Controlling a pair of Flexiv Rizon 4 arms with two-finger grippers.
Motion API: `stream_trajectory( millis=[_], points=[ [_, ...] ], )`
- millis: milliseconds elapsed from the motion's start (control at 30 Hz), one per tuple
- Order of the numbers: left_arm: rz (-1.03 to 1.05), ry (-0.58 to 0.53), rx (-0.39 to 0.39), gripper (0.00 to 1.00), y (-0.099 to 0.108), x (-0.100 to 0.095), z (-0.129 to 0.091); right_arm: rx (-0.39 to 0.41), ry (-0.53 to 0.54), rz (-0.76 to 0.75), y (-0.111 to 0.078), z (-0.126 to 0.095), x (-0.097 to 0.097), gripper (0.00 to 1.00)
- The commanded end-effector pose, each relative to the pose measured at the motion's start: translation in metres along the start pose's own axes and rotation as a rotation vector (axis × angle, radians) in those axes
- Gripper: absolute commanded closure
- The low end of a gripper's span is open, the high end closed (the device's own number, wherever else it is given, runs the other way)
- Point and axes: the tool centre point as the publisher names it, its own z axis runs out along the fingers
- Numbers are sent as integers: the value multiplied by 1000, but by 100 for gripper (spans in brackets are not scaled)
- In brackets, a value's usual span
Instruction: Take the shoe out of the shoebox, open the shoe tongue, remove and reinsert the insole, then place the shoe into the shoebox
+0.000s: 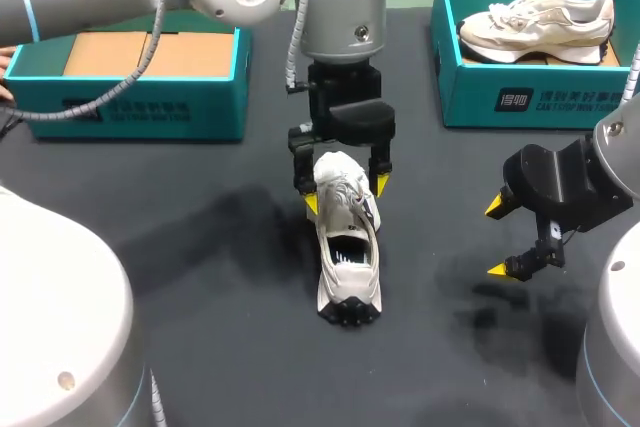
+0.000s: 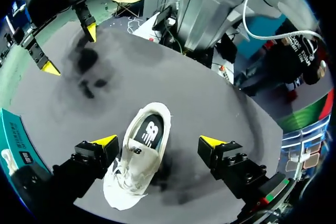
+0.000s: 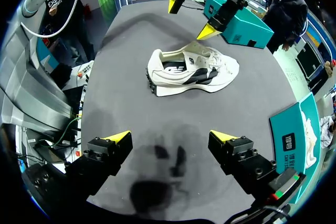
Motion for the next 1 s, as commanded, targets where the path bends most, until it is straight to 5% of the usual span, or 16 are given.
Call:
stream_trajectory(
  millis=[33,333,500,600,1000],
  points=[
    [-274,-133,-80,0,-12,18,3,1,-4,0,-1,0,2,0],
    [-274,-133,-80,0,-12,18,3,1,-4,0,-1,0,2,0],
    [-466,-148,-32,0,-31,26,22,1,-4,0,-1,0,2,0],
    [-677,-207,-160,0,-45,36,20,1,-4,0,-1,0,2,0],
    [-731,-188,-138,0,-46,32,30,1,-4,0,-1,0,2,0]
  ],
)
